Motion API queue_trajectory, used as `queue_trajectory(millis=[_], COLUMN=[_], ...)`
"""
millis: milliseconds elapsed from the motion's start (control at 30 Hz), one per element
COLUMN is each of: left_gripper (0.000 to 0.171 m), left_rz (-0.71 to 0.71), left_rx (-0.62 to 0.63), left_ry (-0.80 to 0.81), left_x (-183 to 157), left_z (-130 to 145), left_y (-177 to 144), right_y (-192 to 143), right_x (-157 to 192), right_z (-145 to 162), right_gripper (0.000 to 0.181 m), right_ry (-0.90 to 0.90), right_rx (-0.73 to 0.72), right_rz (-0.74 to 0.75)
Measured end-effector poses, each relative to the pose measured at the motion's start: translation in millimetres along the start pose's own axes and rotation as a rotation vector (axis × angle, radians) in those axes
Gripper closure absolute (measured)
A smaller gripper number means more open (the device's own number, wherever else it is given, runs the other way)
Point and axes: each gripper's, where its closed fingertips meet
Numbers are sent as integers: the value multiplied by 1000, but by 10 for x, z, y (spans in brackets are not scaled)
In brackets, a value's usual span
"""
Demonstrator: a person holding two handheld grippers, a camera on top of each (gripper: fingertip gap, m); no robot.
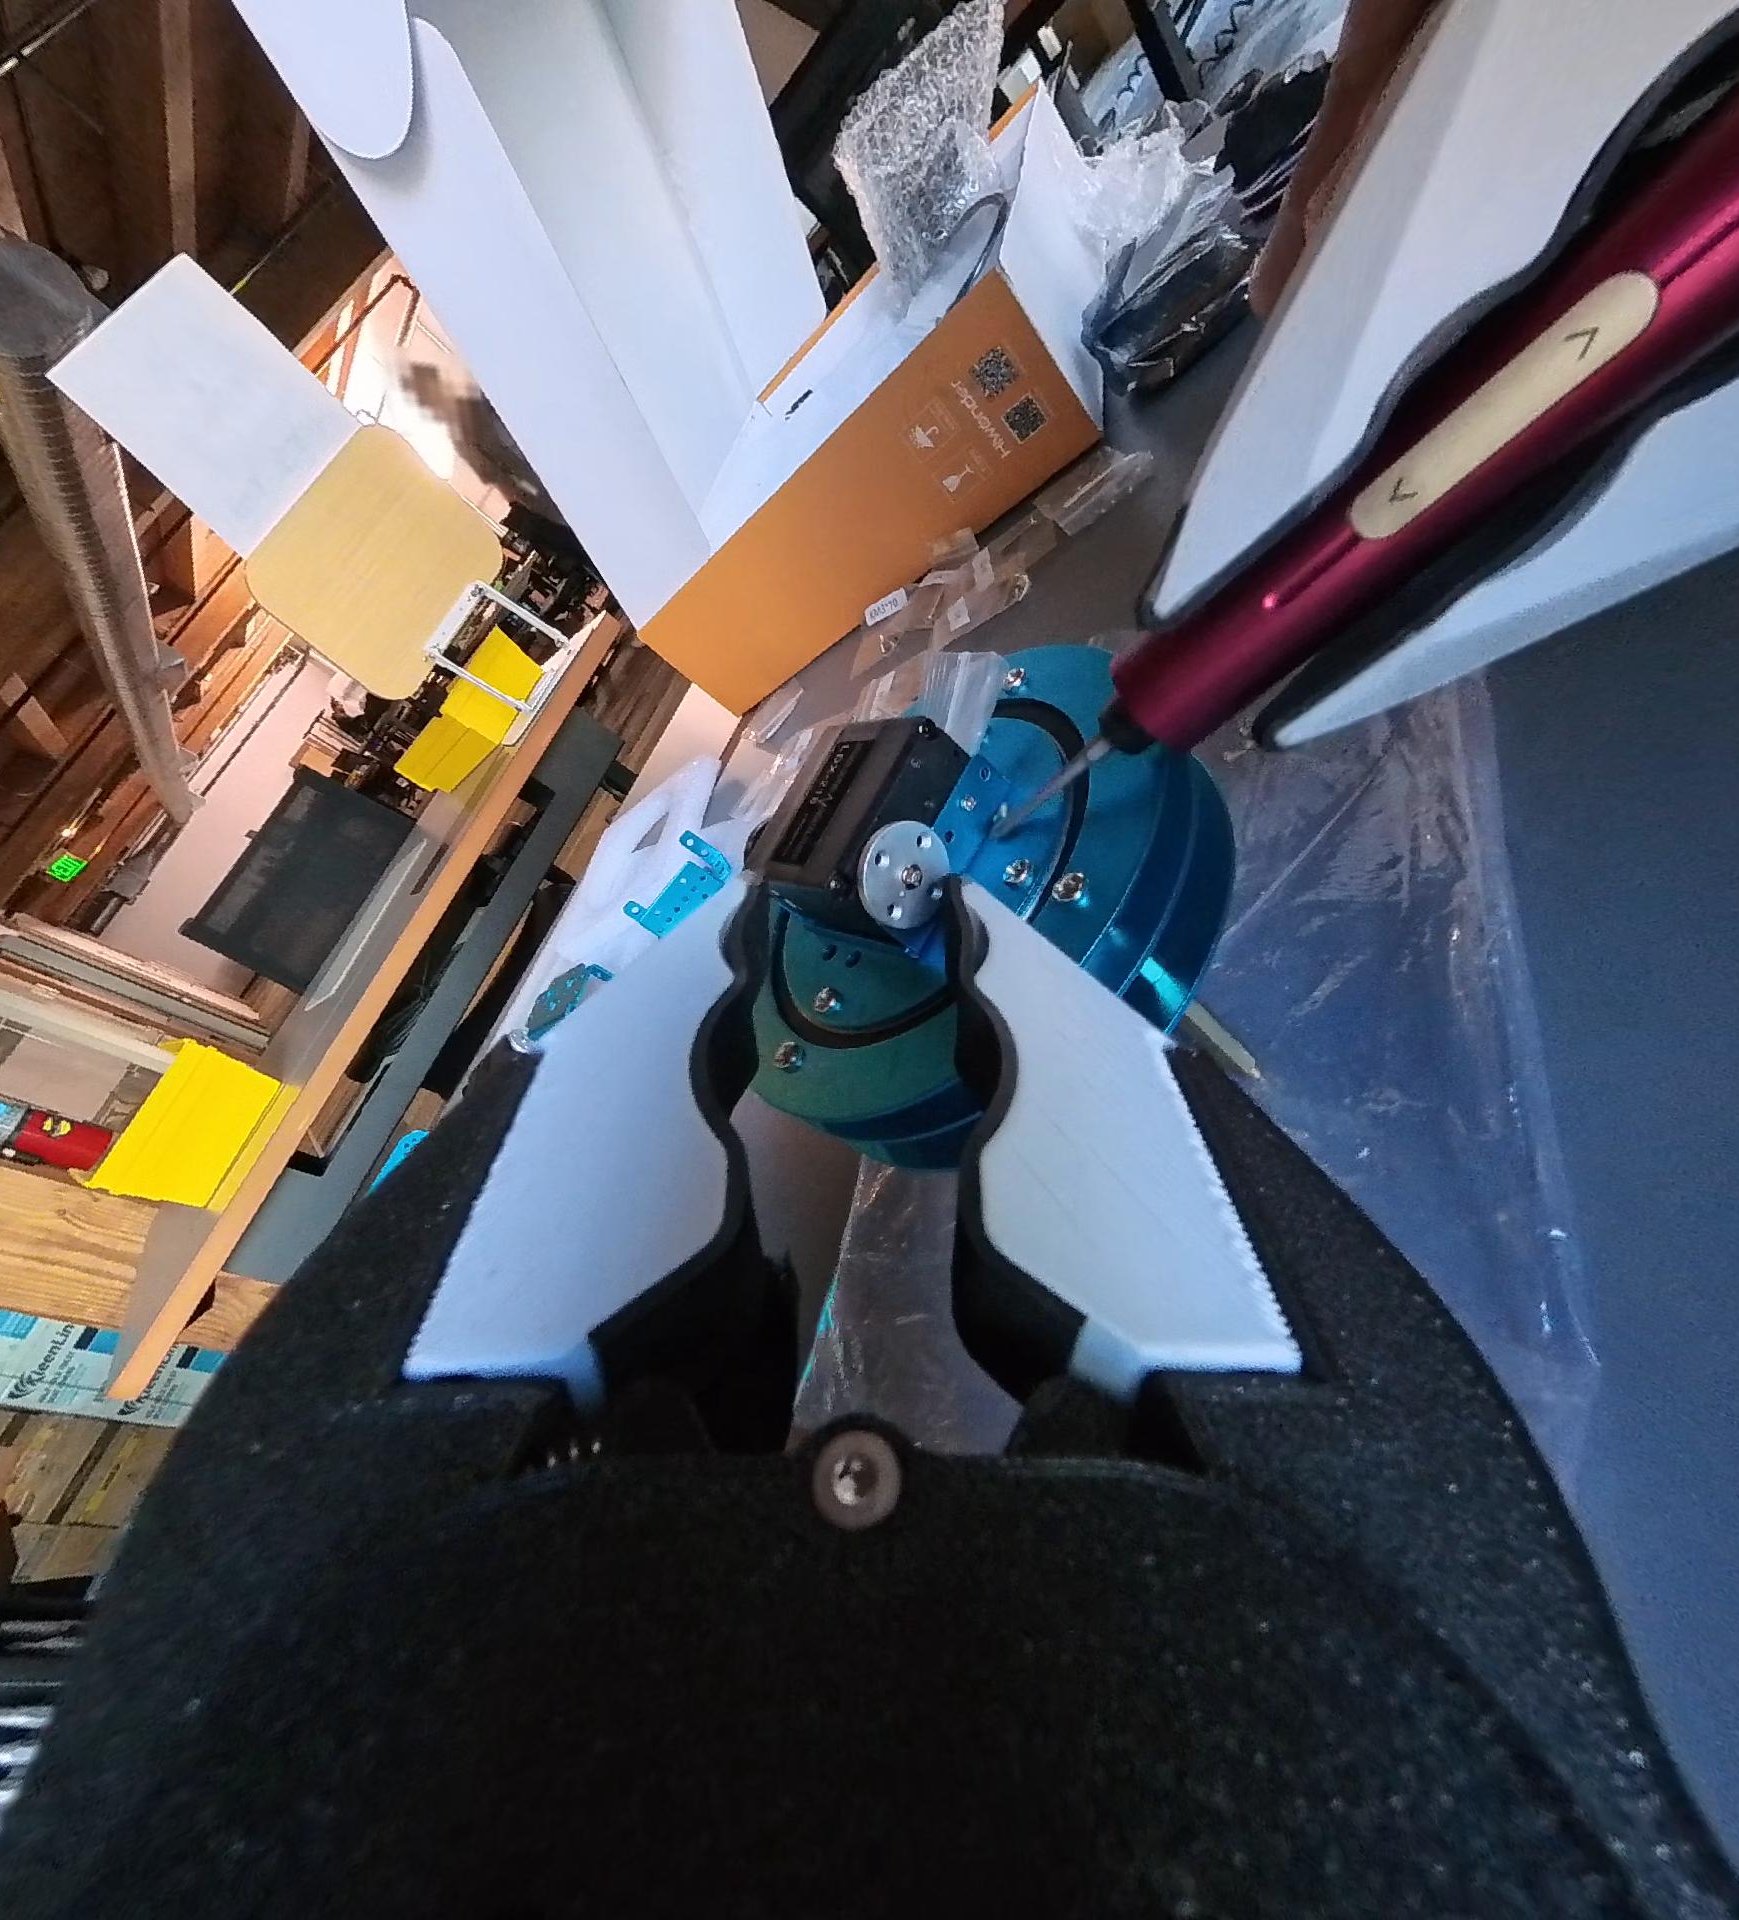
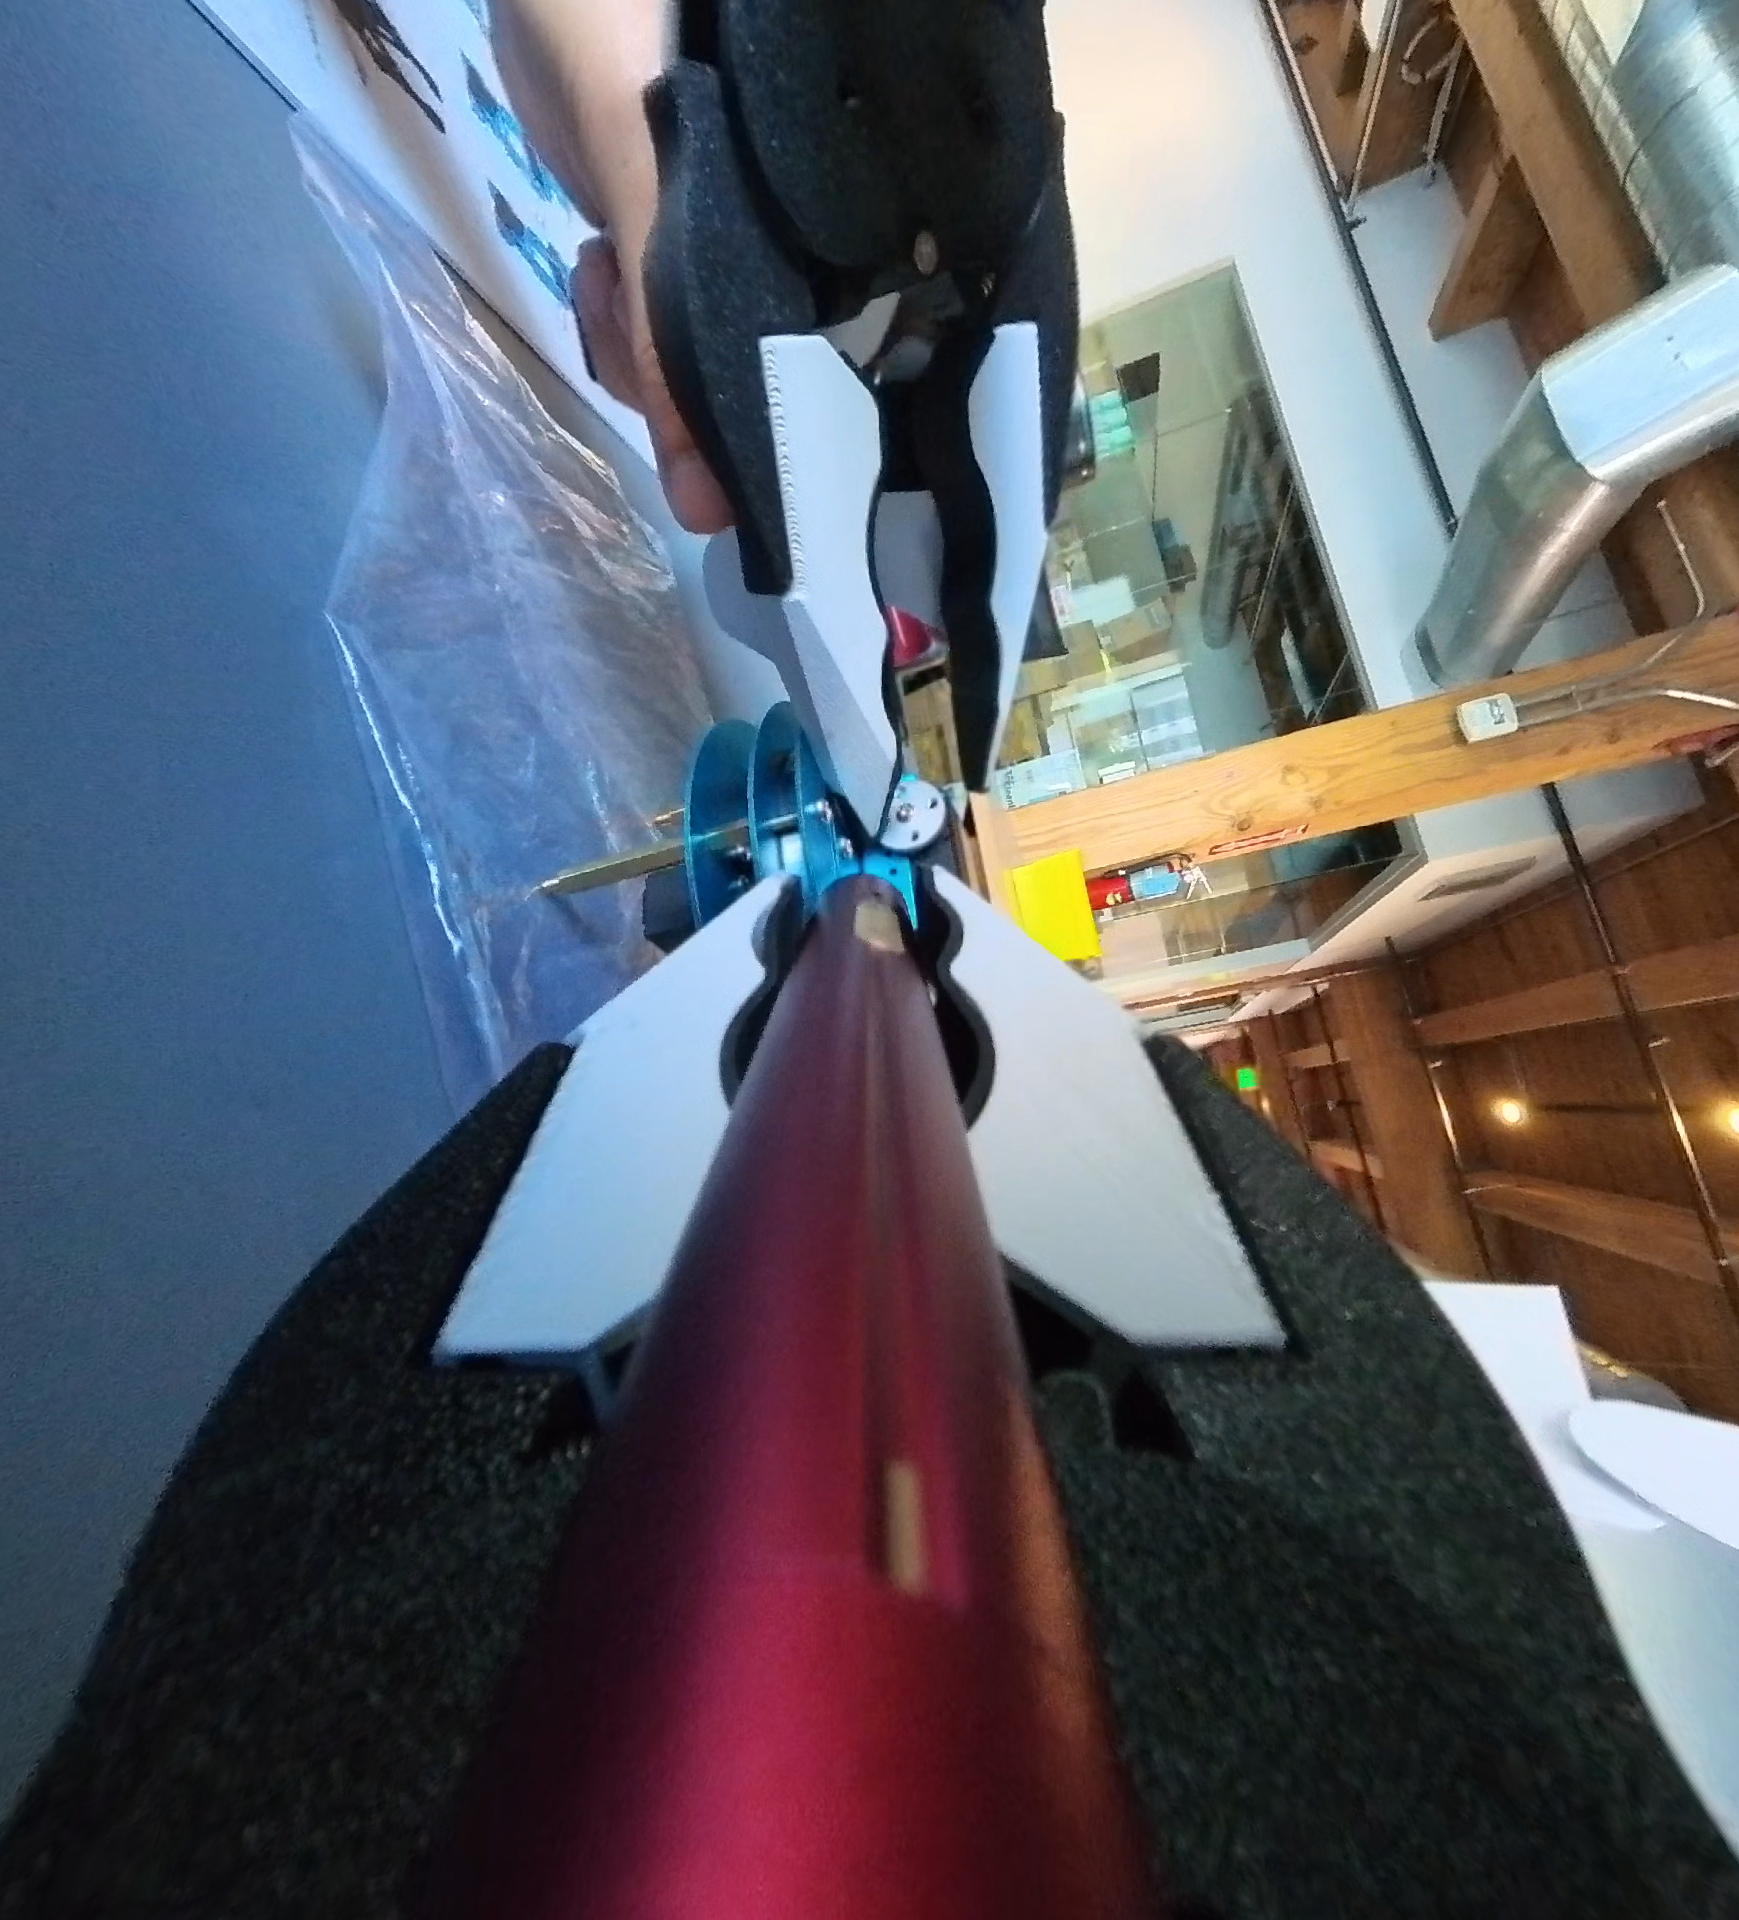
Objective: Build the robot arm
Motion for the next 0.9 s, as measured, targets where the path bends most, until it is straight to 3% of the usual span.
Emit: queue_trajectory(millis=[400, 633, 900], left_gripper=[138, 138, 138], left_rz=[13, 20, 23], left_rx=[-19, -9, -7], left_ry=[-15, -13, -28], left_x=[3, -18, -6], left_z=[-59, -35, -26], left_y=[-35, -23, -21], right_y=[-29, -23, -46], right_x=[-111, -121, -89], right_z=[-12, -17, 14], right_gripper=[160, 160, 160], right_ry=[130, 286, 337], right_rx=[-71, -141, -150], right_rz=[6, -60, -93])
Point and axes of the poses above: each gripper's, where its closed fingertips meet, y out along the fingers, z out of its underside, x = y × z across the jaws, and after that the axes turned 6 degrees about -z, right-handed
